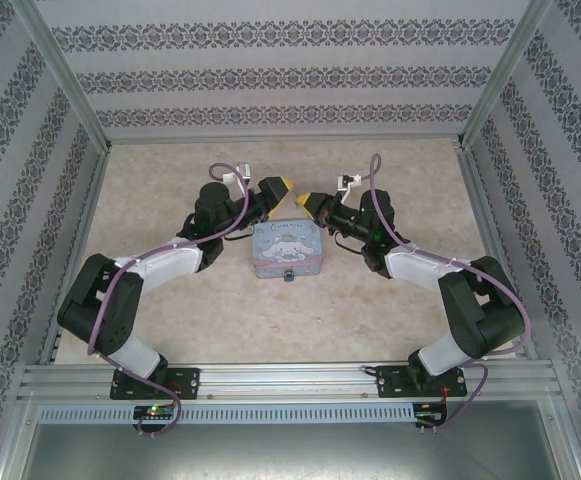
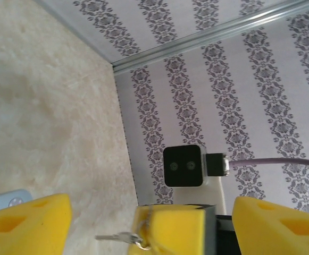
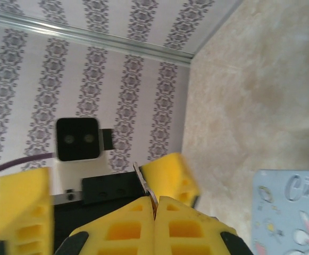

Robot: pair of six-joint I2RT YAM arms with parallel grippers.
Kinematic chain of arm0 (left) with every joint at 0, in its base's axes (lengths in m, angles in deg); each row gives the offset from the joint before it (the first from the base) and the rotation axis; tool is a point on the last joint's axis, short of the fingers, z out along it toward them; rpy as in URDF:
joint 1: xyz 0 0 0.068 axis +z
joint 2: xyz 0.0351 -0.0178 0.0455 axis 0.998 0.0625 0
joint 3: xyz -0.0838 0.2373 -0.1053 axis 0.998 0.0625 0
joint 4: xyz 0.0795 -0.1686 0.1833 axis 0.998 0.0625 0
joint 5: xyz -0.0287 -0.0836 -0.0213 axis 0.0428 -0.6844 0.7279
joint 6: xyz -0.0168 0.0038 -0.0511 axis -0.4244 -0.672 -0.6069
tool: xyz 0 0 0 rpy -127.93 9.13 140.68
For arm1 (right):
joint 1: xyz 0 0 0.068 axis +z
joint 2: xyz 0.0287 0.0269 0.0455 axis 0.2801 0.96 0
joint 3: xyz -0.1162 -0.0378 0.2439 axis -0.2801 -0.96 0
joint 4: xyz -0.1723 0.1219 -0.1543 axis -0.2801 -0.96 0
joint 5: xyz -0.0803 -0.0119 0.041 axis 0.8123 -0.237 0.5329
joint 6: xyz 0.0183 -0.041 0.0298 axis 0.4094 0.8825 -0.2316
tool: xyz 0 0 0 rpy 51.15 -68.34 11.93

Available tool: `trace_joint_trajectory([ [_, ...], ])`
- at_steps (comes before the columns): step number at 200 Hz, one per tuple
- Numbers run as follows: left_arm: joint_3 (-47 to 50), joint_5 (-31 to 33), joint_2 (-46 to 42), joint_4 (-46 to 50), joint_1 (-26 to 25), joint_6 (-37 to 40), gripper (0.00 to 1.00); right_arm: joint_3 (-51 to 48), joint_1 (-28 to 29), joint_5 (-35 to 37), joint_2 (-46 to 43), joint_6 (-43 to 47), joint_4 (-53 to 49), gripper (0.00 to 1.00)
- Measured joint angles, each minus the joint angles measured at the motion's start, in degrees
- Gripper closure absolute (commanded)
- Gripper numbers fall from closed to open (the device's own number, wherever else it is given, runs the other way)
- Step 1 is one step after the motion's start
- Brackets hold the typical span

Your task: Unlock the padlock with the key

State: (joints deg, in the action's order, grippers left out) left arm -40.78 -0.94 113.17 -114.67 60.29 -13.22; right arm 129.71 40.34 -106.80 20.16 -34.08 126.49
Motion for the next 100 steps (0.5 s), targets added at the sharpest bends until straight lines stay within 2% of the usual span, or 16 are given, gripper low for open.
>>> trace_joint_trajectory([
  [63, -10.21, -0.33, -5.79, 24.94, 0.02, -1.16, 0.18, -0.57, 0.02, 0.74, -6.95, 13.7, -15.06, 1.0],
  [100, -9.94, -2.38, -5.73, 30.62, 0.02, -6.38, 0.27, 1.46, 3.08, 5.95, -13.22, 25.66, -28.35, 1.0],
])
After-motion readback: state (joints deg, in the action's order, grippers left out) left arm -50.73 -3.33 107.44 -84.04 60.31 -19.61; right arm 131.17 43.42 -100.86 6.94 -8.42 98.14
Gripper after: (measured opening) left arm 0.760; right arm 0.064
